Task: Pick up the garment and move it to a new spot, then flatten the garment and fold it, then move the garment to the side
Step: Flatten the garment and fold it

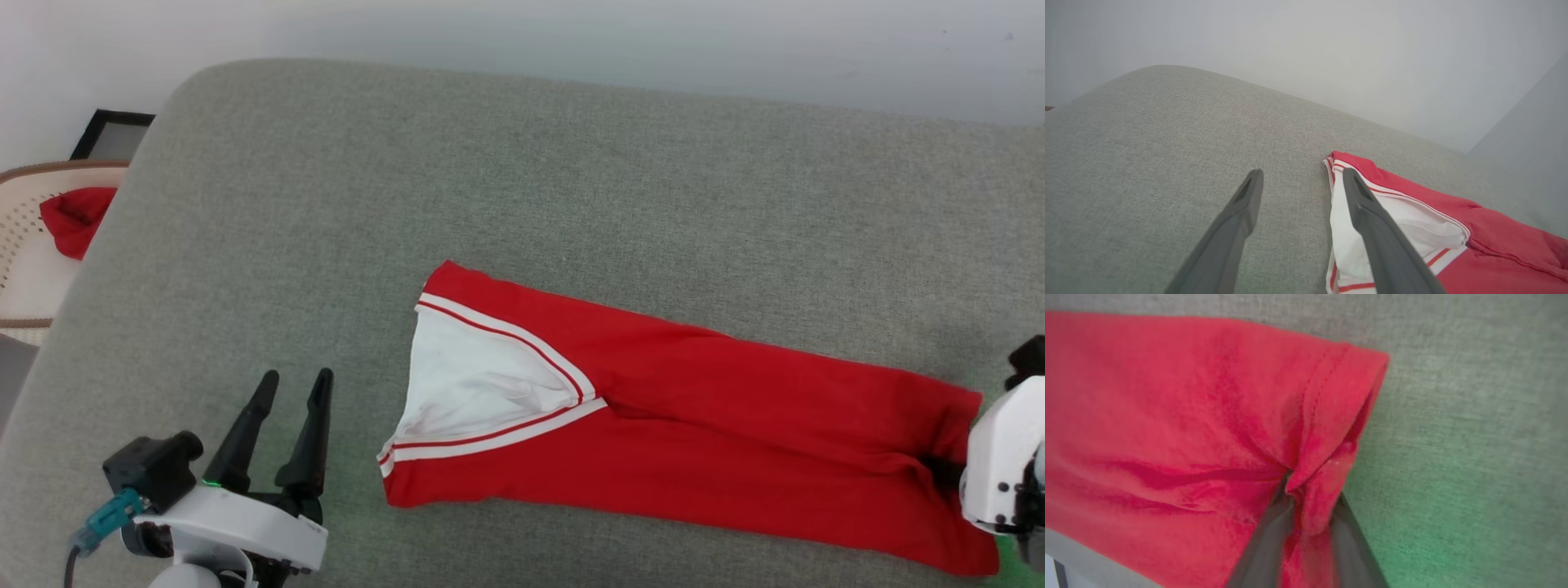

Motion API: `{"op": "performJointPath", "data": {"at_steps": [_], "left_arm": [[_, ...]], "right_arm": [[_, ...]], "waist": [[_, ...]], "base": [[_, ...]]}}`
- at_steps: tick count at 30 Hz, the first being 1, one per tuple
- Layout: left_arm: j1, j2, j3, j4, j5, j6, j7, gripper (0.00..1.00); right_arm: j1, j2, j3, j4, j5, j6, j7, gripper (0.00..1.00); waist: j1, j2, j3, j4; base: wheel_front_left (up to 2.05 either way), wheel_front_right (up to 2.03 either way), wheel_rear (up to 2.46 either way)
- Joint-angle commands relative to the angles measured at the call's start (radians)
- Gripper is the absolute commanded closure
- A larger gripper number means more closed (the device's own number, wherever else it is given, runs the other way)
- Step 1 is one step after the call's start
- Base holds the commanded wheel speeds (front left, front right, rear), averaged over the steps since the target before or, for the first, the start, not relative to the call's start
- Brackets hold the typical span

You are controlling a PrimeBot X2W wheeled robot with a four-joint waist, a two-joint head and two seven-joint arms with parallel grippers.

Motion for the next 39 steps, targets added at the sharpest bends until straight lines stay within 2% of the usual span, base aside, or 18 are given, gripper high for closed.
{"op": "performJointPath", "data": {"at_steps": [1, 10, 20, 28, 33, 39], "left_arm": [[0.009, -0.006, 0.008, 0.001, 0.009, -0.006, 0.001, 0.00], [0.029, -0.029, 0.025, -0.007, 0.011, -0.008, 0.001, 0.00], [0.075, -0.025, 0.040, -0.028, 0.013, -0.008, 0.001, 0.00], [0.104, -0.033, 0.052, -0.038, 0.019, -0.008, 0.001, 0.00], [0.116, -0.026, 0.055, -0.031, 0.016, -0.008, 0.001, 0.00], [0.129, -0.024, 0.056, -0.020, 0.009, -0.008, 0.001, 0.00]], "right_arm": [[0.072, 0.058, 0.035, 0.064, 0.005, 0.000, 0.033, 1.00], [0.044, 0.008, -0.015, 0.045, -0.019, -0.001, 0.028, 1.00], [0.009, -0.059, -0.064, 0.056, -0.028, -0.002, -0.016, 1.00], [-0.020, -0.135, -0.124, 0.117, -0.042, 0.000, -0.047, 1.00], [-0.031, -0.146, -0.124, 0.117, -0.030, 0.000, -0.041, 1.00], [-0.007, -0.121, -0.077, 0.001, 0.022, 0.000, -0.011, 1.00]], "waist": [[0.0000, -0.0001, -0.001, 0.000], [0.0000, -0.0001, -0.018, -0.001], [0.0000, -0.0001, -0.068, -0.024], [0.0000, -0.0001, -0.091, -0.045], [0.0000, -0.0001, -0.106, -0.064], [0.0000, -0.0001, -0.134, -0.089]], "base": [[0.00, 0.00, 0.00], [0.00, 0.00, 0.00], [0.00, 0.00, 0.00], [0.00, 0.00, 0.00], [0.00, 0.00, 0.00], [0.00, 0.00, 0.00]]}}
